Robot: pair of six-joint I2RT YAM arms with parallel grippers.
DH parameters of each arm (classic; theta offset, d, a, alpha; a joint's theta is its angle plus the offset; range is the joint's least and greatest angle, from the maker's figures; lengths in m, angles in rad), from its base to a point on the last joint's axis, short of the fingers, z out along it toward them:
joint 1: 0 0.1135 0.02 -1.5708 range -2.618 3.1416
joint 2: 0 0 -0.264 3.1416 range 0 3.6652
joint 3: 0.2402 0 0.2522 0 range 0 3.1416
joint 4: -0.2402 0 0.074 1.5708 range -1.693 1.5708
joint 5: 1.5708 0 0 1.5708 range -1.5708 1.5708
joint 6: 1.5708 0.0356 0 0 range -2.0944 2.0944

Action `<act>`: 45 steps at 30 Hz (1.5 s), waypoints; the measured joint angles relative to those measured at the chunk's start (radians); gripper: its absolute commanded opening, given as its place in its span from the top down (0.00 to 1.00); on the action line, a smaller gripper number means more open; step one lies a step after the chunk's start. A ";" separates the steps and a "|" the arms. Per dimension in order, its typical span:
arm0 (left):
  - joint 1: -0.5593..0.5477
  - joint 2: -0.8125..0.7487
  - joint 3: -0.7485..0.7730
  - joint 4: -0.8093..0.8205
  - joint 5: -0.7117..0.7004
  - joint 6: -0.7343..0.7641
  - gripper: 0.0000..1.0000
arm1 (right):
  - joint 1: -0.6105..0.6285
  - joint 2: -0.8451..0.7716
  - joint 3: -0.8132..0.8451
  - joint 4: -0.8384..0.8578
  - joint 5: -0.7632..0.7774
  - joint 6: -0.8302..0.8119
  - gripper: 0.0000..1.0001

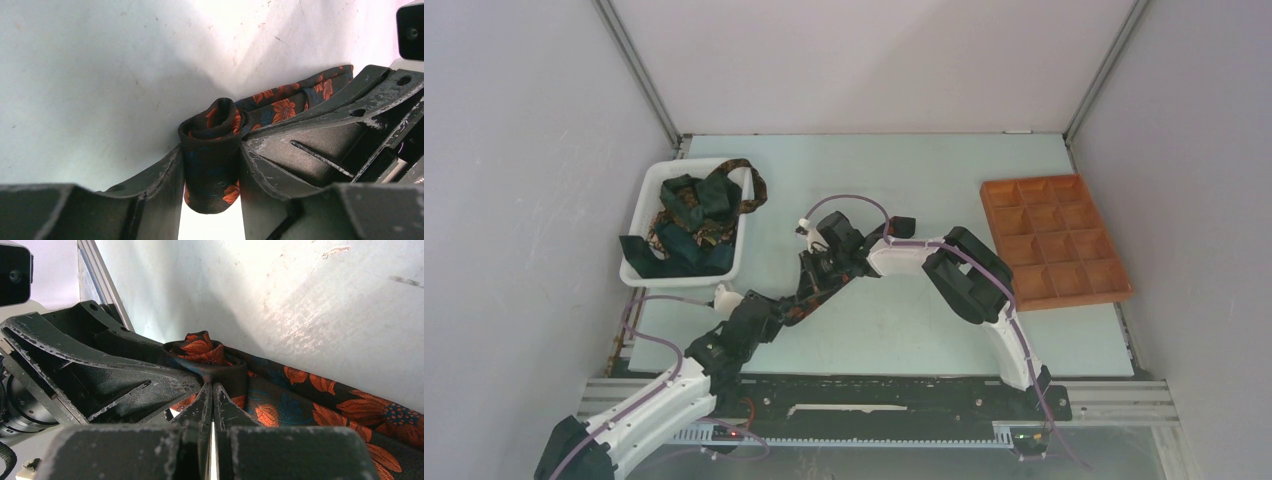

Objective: Roll the ties
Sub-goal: Roll the tie at the center of the board.

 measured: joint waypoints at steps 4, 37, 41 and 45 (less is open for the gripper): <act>0.000 0.007 -0.003 0.022 0.004 0.024 0.64 | -0.001 0.000 -0.002 0.000 -0.001 0.000 0.99; 0.002 0.208 0.269 -0.285 0.044 0.325 0.78 | -0.056 -0.118 -0.094 -0.057 0.052 -0.024 0.77; 0.002 0.256 0.329 -0.380 0.019 0.341 0.78 | -0.061 -0.126 -0.094 -0.084 0.074 -0.030 0.77; 0.002 0.323 0.388 -0.455 -0.006 0.356 0.78 | -0.074 -0.141 -0.097 -0.097 0.092 -0.030 0.77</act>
